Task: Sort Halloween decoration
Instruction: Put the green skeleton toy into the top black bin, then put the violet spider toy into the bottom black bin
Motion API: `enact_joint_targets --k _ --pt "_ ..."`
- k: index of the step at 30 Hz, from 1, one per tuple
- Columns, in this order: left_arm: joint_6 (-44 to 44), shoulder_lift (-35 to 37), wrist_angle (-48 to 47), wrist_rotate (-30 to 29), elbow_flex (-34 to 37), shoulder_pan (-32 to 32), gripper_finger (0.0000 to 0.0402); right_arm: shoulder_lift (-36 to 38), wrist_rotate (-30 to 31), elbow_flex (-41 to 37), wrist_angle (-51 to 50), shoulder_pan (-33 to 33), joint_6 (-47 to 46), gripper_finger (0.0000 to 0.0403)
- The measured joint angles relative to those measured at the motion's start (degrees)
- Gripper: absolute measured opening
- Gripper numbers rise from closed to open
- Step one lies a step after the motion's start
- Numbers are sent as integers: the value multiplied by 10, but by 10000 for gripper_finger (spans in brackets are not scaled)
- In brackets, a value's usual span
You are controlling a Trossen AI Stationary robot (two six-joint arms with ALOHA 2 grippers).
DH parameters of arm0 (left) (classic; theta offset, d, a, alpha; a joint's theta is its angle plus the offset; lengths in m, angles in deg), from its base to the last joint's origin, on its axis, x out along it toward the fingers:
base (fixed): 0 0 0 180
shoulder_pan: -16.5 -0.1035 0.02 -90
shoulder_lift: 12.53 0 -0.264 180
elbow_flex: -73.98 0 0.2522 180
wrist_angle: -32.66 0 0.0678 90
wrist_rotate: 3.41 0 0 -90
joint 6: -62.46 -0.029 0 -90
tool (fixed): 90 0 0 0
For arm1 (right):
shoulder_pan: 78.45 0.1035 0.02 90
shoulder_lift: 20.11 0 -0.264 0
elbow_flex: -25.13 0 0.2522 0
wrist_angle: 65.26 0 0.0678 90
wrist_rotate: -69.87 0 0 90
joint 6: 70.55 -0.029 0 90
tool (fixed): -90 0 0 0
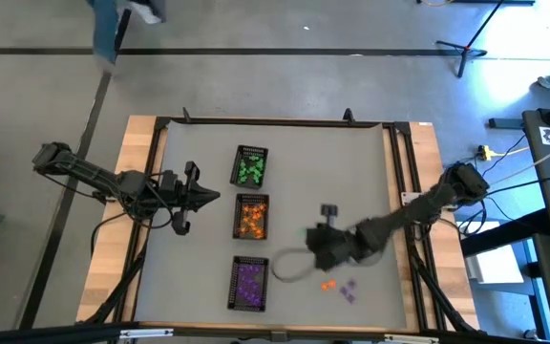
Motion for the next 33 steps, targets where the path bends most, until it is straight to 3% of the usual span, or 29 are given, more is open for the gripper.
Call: enact_joint_targets --k 3,8,17,21,24,30,33 --pt "0 0 0 0 0 0 0 0 -9 15 86 -69 81 12" --pt "0 0 0 0 0 0 0 -3 -116 32 224 -197 164 5" --pt "0 0 0 0 0 0 0 -39 -364 38 406 -393 135 30" --pt "0 0 -2 0 0 0 0 -65 -437 37 450 -429 104 60" --pt "0 0 -2 0 0 0 0 -79 -465 37 466 -436 99 104" --pt "0 0 -2 0 0 0 0 -74 -472 37 416 -434 98 208" --pt "0 0 -2 0 0 0 0 -47 -498 37 353 -435 105 235"
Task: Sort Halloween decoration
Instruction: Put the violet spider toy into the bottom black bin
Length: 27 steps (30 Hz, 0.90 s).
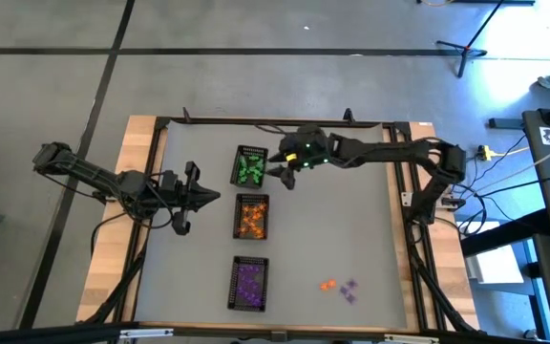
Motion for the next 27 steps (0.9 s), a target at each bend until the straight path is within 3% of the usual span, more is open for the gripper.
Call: enact_joint_targets --k 5,10,19,21,27 --pt "0 0 0 0 0 0 0 65 -46 0 -182 37 14 237" --pt "0 0 0 0 0 0 0 108 18 0 -350 167 -2 216" --pt "0 0 0 0 0 0 0 97 224 -7 -423 476 -150 202" --pt "0 0 -1 0 0 0 0 96 264 -16 -418 521 -215 202" --pt "0 0 -3 0 0 0 0 93 306 -60 -416 610 -379 202"
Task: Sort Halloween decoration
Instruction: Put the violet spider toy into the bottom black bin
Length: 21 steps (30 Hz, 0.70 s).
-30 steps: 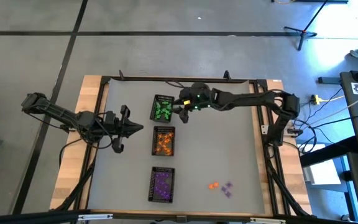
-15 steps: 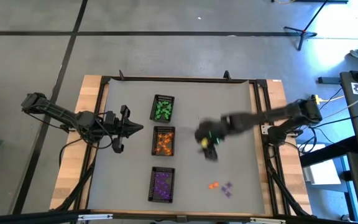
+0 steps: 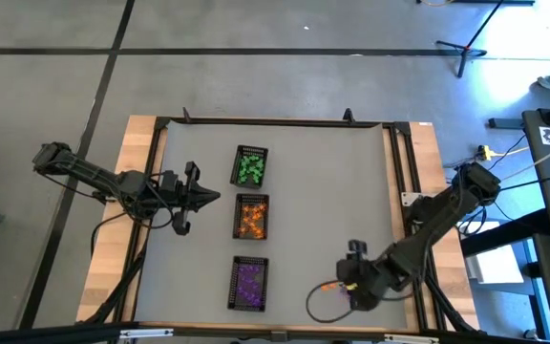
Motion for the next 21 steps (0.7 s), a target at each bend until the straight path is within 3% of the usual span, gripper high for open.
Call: enact_joint_targets --k 5,9,13,21 --pt "0 0 -2 0 0 0 0 -11 24 -51 7 30 -85 202" --pt "0 0 -2 0 0 0 0 -21 1 -97 49 32 -133 202" --pt "0 0 -3 0 0 0 0 -32 -47 -138 112 32 -144 202" --pt "0 0 -7 0 0 0 0 -39 -34 -153 124 32 -152 202"
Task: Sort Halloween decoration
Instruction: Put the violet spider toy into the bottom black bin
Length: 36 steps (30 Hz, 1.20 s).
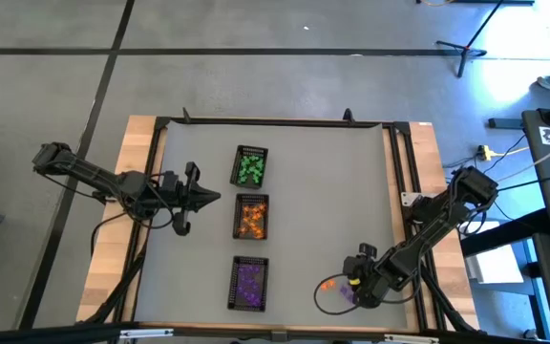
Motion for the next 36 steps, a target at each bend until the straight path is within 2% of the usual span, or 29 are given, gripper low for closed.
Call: enact_joint_targets --k 11,15,23,30,36 --pt "0 0 0 0 0 0 0 -3 63 54 -124 -25 -2 202" --pt "0 0 0 0 0 0 0 -3 62 69 -152 -46 2 202" --pt "0 0 0 0 0 0 0 -3 3 73 -119 -45 -7 202" --pt "0 0 0 0 0 0 0 -20 17 73 -124 -15 -41 202" --pt "0 0 0 0 0 0 0 -46 27 71 -121 -16 -42 202"
